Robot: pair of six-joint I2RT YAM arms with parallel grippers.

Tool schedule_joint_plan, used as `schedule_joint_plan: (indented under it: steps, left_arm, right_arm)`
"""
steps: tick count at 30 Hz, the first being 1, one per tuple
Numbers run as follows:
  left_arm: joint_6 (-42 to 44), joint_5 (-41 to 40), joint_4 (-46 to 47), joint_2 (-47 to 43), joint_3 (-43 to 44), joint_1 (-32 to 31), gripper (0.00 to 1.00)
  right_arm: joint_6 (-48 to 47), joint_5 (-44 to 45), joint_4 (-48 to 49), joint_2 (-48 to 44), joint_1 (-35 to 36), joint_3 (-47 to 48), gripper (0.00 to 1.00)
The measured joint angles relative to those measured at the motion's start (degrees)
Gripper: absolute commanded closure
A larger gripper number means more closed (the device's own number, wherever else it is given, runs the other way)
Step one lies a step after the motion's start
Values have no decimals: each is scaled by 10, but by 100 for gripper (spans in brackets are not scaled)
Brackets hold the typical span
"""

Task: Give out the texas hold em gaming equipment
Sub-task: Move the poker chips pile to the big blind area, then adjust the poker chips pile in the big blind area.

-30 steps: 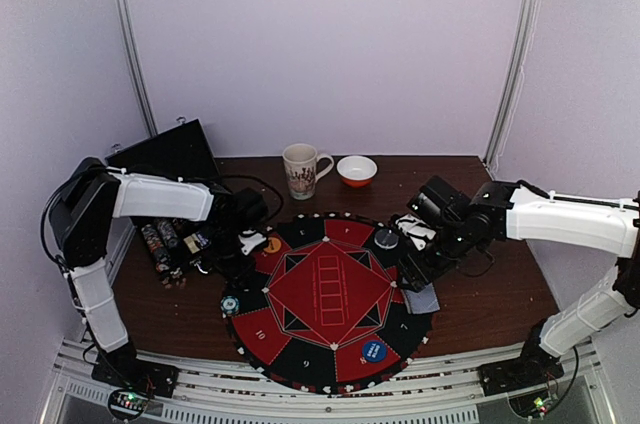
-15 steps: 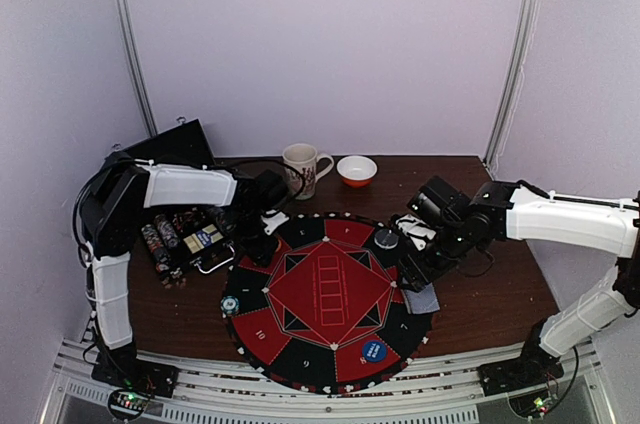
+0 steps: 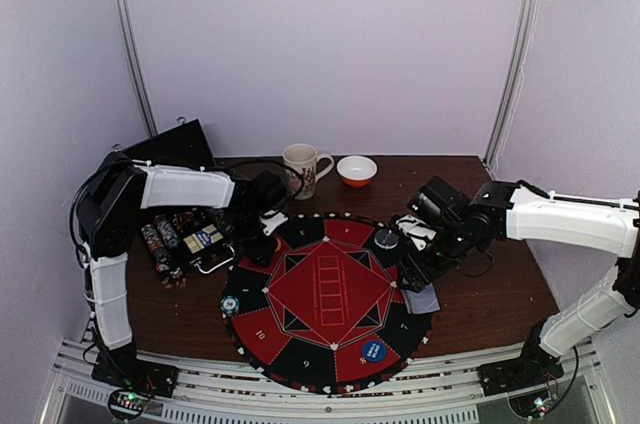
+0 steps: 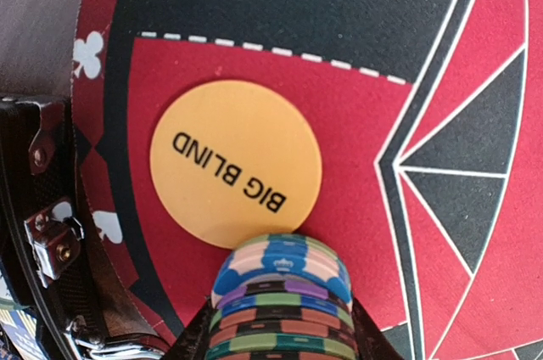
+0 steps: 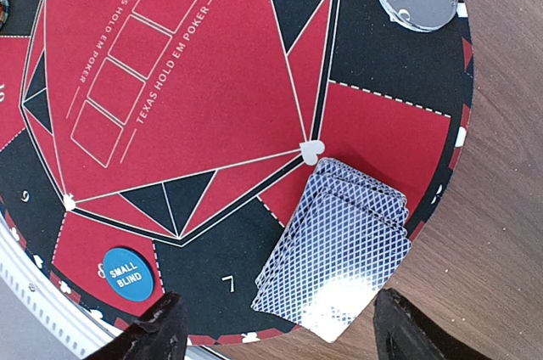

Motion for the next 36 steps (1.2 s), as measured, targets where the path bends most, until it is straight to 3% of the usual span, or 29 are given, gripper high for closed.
schedule_joint_plan:
  steps: [10, 16, 30, 36]
  left_arm:
    - [3, 6, 0, -1, 3, 3, 22]
    - [2, 33, 4, -1, 7, 4, 12]
    - [-50, -15, 43, 10, 37, 3, 30]
    - [-54, -15, 50, 25, 32, 3, 47]
  right_arm:
    - [0, 1, -2, 0, 0, 0, 22]
    - [0, 2, -4, 0, 0, 0, 22]
    - [0, 2, -4, 0, 0, 0, 22]
    - [0, 2, -4, 0, 0, 0, 22]
